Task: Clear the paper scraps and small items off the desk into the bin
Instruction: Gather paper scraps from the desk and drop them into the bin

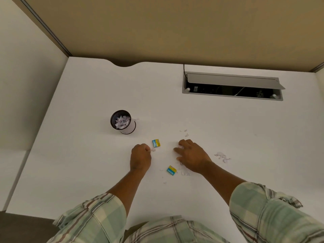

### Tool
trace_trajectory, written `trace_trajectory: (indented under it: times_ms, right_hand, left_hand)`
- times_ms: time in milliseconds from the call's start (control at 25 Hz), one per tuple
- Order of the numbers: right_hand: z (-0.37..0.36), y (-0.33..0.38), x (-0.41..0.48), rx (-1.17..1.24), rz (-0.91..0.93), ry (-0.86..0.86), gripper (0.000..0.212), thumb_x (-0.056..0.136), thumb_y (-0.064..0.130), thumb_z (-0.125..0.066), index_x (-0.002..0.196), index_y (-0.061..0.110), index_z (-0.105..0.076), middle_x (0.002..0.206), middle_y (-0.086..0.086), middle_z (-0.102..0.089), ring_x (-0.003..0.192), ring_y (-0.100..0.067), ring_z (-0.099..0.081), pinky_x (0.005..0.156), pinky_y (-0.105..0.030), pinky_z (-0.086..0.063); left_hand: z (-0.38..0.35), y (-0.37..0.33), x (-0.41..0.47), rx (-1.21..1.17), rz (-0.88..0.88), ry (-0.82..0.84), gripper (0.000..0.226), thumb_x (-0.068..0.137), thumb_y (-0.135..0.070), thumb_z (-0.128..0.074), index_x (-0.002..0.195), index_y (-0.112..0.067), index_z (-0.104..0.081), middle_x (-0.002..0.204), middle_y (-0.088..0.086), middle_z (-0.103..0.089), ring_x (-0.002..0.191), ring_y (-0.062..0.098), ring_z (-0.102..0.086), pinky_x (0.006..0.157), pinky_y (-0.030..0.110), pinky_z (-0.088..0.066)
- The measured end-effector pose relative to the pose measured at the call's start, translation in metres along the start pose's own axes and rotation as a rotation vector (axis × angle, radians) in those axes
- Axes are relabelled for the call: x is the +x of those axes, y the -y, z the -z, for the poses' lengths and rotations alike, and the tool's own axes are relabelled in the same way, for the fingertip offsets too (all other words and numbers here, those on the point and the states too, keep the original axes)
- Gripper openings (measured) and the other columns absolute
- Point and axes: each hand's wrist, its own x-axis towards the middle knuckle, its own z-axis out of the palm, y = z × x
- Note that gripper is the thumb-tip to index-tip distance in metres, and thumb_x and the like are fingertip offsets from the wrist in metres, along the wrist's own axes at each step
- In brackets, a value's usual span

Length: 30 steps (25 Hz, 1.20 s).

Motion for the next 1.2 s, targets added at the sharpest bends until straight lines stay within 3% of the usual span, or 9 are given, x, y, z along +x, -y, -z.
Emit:
trace_trajectory:
  times_ms: [160, 320, 400, 520, 600, 680, 880, 1080, 1200]
  right_hand:
    - [-0.007, -0.006, -0.034, -0.041, 0.003, -0.027, 0.03, 0.099, 0.034, -0.051, 0.124, 0.023, -0.063, 0.133, -0.005, -0.054, 0.117, -0.029, -0.054, 0.09, -0.041, -0.051]
    - [0.001, -0.012, -0.051, 0.109, -0.127, -0.106, 0.045, 0.099, 0.045, -0.05, 0.138, 0.023, -0.058, 0.143, -0.003, -0.05, 0.124, -0.025, -0.054, 0.101, -0.038, -0.046]
    - [0.008, -0.02, -0.056, 0.14, -0.243, -0.15, 0.067, 0.091, 0.064, -0.054, 0.146, 0.026, -0.048, 0.149, -0.002, -0.044, 0.129, -0.025, -0.05, 0.104, -0.04, -0.045]
    - [0.015, -0.03, -0.065, 0.116, -0.33, 0.023, 0.12, 0.06, 0.089, -0.063, 0.157, 0.033, -0.02, 0.16, -0.005, -0.023, 0.141, -0.03, -0.033, 0.106, -0.048, -0.047]
    - [0.015, -0.029, -0.068, 0.071, -0.293, 0.158, 0.138, 0.048, 0.087, -0.072, 0.158, 0.037, -0.005, 0.162, -0.007, -0.014, 0.144, -0.033, -0.025, 0.103, -0.05, -0.05]
    - [0.011, -0.022, -0.066, 0.02, -0.231, 0.222, 0.142, 0.048, 0.078, -0.081, 0.158, 0.039, -0.001, 0.161, -0.008, -0.011, 0.142, -0.034, -0.023, 0.1, -0.051, -0.052]
    - [-0.004, 0.009, -0.053, -0.04, -0.159, 0.219, 0.11, 0.07, 0.046, -0.088, 0.156, 0.037, -0.019, 0.153, -0.009, -0.019, 0.134, -0.034, -0.031, 0.093, -0.048, -0.057]
    - [-0.011, 0.021, -0.049, 0.012, -0.118, 0.126, 0.048, 0.093, 0.022, -0.068, 0.138, 0.025, -0.052, 0.138, -0.01, -0.038, 0.12, -0.031, -0.046, 0.083, -0.042, -0.058]
    - [-0.014, 0.023, -0.05, 0.014, -0.104, 0.082, 0.028, 0.098, 0.017, -0.058, 0.126, 0.018, -0.061, 0.128, -0.01, -0.046, 0.111, -0.029, -0.053, 0.077, -0.036, -0.054]
  left_hand:
    - [-0.014, 0.003, -0.031, -0.007, -0.022, 0.058, 0.014, 0.093, -0.011, -0.062, 0.089, -0.017, -0.074, 0.096, 0.001, -0.068, 0.086, 0.012, -0.063, 0.072, 0.019, -0.044]
    - [-0.019, 0.01, -0.054, -0.011, -0.08, 0.139, 0.014, 0.09, -0.01, -0.064, 0.093, -0.019, -0.074, 0.097, -0.001, -0.067, 0.092, 0.014, -0.065, 0.07, 0.01, -0.04]
    - [-0.019, 0.014, -0.064, -0.048, -0.113, 0.205, 0.021, 0.086, -0.014, -0.073, 0.106, -0.02, -0.071, 0.102, -0.004, -0.063, 0.095, 0.014, -0.064, 0.073, 0.008, -0.041]
    - [-0.021, 0.02, -0.078, -0.078, -0.143, 0.318, 0.056, 0.074, -0.03, -0.088, 0.123, -0.026, -0.061, 0.109, -0.009, -0.054, 0.097, 0.009, -0.058, 0.081, 0.014, -0.047]
    - [-0.025, 0.02, -0.084, -0.028, -0.161, 0.347, 0.074, 0.066, -0.039, -0.091, 0.13, -0.03, -0.055, 0.112, -0.009, -0.051, 0.099, 0.009, -0.055, 0.086, 0.019, -0.049]
    - [-0.029, 0.016, -0.087, 0.015, -0.174, 0.355, 0.083, 0.065, -0.039, -0.092, 0.136, -0.029, -0.05, 0.116, -0.008, -0.049, 0.105, 0.011, -0.054, 0.09, 0.023, -0.049]
    - [-0.034, 0.01, -0.086, 0.055, -0.212, 0.305, 0.068, 0.077, -0.024, -0.086, 0.136, -0.026, -0.053, 0.121, -0.003, -0.052, 0.113, 0.017, -0.058, 0.094, 0.03, -0.054]
    - [-0.036, 0.01, -0.079, 0.052, -0.211, 0.299, 0.053, 0.085, -0.016, -0.078, 0.135, -0.016, -0.061, 0.118, 0.003, -0.06, 0.107, 0.017, -0.061, 0.091, 0.023, -0.051]
    - [-0.035, 0.008, -0.078, 0.044, -0.211, 0.298, 0.053, 0.085, -0.014, -0.077, 0.136, -0.015, -0.06, 0.12, 0.005, -0.064, 0.111, 0.019, -0.061, 0.095, 0.025, -0.051]
